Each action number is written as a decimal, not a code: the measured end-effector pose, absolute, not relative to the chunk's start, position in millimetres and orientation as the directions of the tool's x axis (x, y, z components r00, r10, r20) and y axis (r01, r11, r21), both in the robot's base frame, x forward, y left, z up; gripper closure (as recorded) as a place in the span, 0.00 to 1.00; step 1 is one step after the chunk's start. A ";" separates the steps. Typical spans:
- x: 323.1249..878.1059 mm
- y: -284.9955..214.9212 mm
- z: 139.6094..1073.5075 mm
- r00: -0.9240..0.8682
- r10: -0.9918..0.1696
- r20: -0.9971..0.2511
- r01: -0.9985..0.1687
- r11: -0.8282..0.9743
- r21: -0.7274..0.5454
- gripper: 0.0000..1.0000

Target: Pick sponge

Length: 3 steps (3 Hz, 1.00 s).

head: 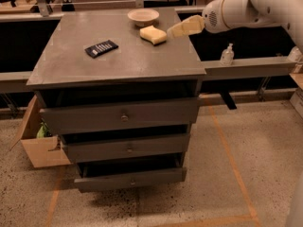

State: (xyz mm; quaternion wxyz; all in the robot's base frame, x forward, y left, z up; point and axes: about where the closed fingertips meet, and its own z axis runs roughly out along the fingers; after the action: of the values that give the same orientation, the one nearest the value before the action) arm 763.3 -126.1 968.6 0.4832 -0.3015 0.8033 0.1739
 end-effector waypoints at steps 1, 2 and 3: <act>776.7 -110.0 934.1 -0.363 -0.270 -0.892 -0.647 0.762 0.033 0.00; 798.5 -98.1 906.6 -0.350 -0.239 -0.906 -0.662 0.747 0.059 0.00; 824.1 -91.2 889.0 -0.310 -0.240 -0.920 -0.689 0.723 0.043 0.00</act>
Offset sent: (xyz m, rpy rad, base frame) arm 0.0666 0.0329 -0.0882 0.1438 -0.0300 0.0303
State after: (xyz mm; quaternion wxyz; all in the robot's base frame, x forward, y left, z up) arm 824.1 -91.2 889.0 0.5058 -0.2985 0.7784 0.2218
